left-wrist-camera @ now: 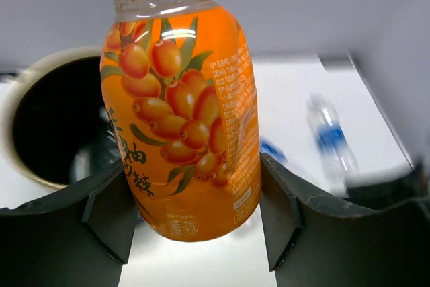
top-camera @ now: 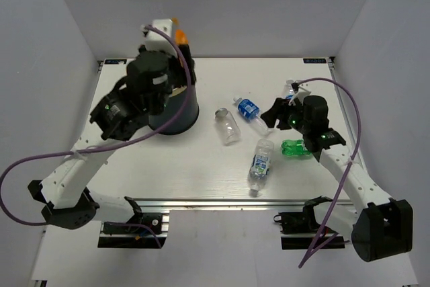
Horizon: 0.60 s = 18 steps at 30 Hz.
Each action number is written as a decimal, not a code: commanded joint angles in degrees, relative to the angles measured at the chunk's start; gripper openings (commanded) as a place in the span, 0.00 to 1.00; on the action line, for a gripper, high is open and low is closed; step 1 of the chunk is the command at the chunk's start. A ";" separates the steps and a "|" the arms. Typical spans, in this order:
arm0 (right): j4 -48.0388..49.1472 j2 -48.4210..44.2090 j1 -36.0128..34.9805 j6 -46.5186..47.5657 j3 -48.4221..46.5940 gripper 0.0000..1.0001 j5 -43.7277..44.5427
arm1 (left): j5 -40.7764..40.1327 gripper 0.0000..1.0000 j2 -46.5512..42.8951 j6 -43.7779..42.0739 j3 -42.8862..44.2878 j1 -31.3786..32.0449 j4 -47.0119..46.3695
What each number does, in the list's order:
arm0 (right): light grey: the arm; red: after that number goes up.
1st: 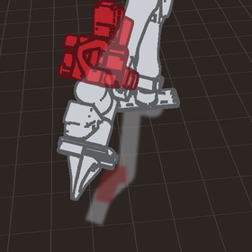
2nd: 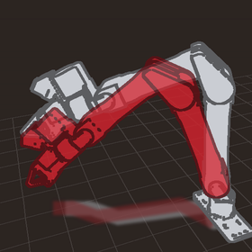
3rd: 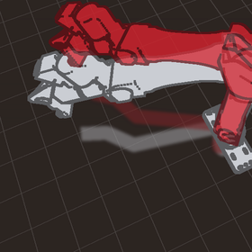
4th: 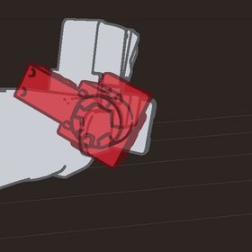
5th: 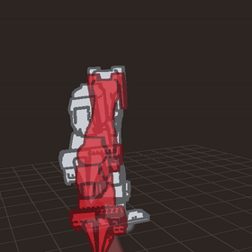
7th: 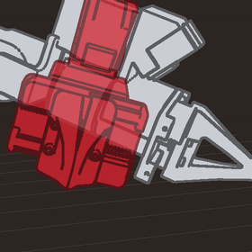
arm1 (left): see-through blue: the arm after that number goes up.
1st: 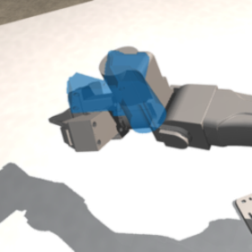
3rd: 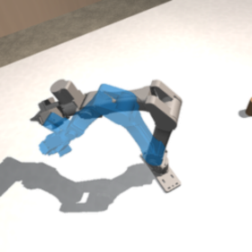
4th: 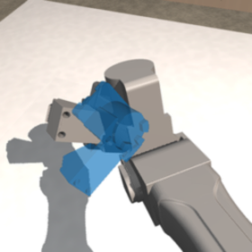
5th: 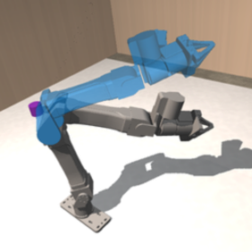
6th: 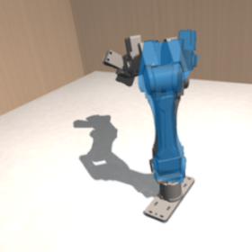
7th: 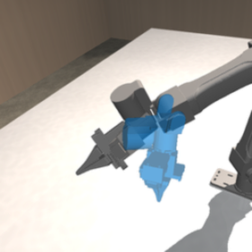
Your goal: Put the plastic bottles in the bin
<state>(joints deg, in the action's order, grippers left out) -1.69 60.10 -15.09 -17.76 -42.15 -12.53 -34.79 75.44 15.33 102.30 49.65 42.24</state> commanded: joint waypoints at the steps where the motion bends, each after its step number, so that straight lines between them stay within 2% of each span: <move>1: -1.11 1.86 -1.95 1.85 -2.59 0.75 -2.85 | -12.31 0.25 6.72 -6.01 6.58 -2.36 3.37; 3: -2.17 2.39 -3.27 2.64 -3.28 0.81 -1.89 | -13.11 0.26 11.89 -7.50 10.44 -4.73 4.69; 6: -4.89 3.10 -5.29 2.91 -3.73 0.90 0.30 | -13.12 0.31 15.08 -7.51 10.47 -8.15 4.17; 11: -8.24 2.75 -9.51 1.85 -3.38 0.90 4.27 | -8.91 0.37 18.51 -8.13 6.79 -14.39 1.36; 14: -8.41 1.52 -11.10 2.11 -2.06 0.90 7.08 | -6.44 0.37 20.09 -8.13 4.41 -18.44 -1.27; 18: -8.68 1.16 -13.29 2.72 -1.27 0.90 9.28 | -3.72 0.41 22.29 -7.60 4.40 -22.83 -2.42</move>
<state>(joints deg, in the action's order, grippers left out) -10.24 62.52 -27.22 -15.94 -43.33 -6.59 -40.58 100.42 7.86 105.47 29.17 42.87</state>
